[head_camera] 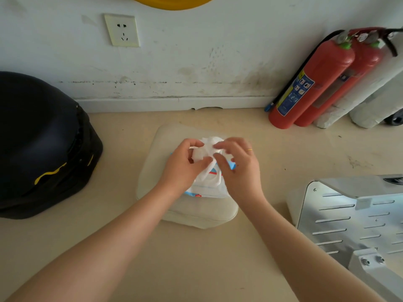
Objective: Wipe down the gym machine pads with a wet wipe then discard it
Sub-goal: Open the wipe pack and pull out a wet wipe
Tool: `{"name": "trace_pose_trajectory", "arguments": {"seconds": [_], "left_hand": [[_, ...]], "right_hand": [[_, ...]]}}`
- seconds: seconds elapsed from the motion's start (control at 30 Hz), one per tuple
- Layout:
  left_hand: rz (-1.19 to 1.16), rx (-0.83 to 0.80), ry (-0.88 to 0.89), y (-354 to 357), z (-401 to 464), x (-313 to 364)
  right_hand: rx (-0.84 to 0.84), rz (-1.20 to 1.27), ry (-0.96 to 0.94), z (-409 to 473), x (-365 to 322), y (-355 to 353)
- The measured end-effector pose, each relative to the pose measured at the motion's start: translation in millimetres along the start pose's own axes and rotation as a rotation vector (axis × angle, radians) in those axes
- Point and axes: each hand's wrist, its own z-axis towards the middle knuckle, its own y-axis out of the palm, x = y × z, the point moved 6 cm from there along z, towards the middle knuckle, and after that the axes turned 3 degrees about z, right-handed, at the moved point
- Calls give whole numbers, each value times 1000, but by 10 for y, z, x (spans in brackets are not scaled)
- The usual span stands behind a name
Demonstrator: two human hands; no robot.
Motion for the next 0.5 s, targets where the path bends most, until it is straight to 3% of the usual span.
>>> {"name": "trace_pose_trajectory", "arguments": {"seconds": [0.1,0.27,0.5], "left_hand": [[9,8,33,-22,-43,57],[13,-31,80,-15,-126,99],[45,-47,132,-40,-190,160]], "right_hand": [[-100,114,116,-67,7,101],[-65,291,358,-112,52,89],[-104,370,410,-143,64,81]]}}
